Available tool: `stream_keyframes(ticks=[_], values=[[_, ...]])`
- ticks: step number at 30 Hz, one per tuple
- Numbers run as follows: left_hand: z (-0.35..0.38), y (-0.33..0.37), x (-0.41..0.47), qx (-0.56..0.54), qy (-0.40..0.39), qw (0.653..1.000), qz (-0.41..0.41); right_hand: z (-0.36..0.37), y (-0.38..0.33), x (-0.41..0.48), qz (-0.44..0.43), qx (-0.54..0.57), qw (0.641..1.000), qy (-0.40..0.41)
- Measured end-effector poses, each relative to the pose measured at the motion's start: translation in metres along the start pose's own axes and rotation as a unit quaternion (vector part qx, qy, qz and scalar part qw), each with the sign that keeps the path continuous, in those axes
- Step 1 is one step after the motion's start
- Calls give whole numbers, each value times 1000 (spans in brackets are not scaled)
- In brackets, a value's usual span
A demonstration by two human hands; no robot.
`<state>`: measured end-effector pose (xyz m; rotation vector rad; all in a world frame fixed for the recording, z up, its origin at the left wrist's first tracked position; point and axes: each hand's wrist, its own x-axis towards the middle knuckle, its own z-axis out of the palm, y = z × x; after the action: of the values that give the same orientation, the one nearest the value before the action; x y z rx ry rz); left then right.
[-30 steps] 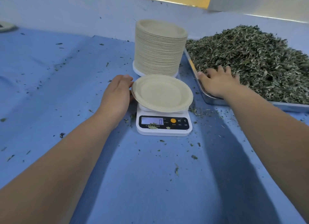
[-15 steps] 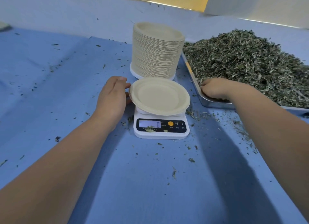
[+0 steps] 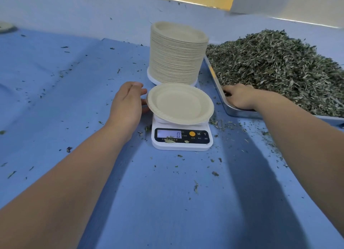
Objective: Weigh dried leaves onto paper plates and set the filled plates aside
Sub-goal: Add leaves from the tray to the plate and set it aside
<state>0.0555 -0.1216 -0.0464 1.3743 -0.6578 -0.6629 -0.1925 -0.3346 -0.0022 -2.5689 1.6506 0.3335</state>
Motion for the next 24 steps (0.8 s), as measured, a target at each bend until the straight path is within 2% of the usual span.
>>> stream_keyframes(ticks=[6,12,15,18,22,24], values=[[0,0,1,-4,5,1000,-4,2,-4,-9,-29,34,995,94],[0,0,0,-6,2,1000,-3,5,0,-17,-13,107,960,260],[0,0,-1,-8,-1,1000,-1,8,0,-17,-8,111,964,242],[0,1,-2,-8,-2,1000,0,5,3,-16,-14,131,954,269],[1,1,-2,-4,-3,1000,4,3,7,-14,-15,101,970,221],[1,1,-2,0,-3,1000,5,4,8,-15,-7,112,964,242]])
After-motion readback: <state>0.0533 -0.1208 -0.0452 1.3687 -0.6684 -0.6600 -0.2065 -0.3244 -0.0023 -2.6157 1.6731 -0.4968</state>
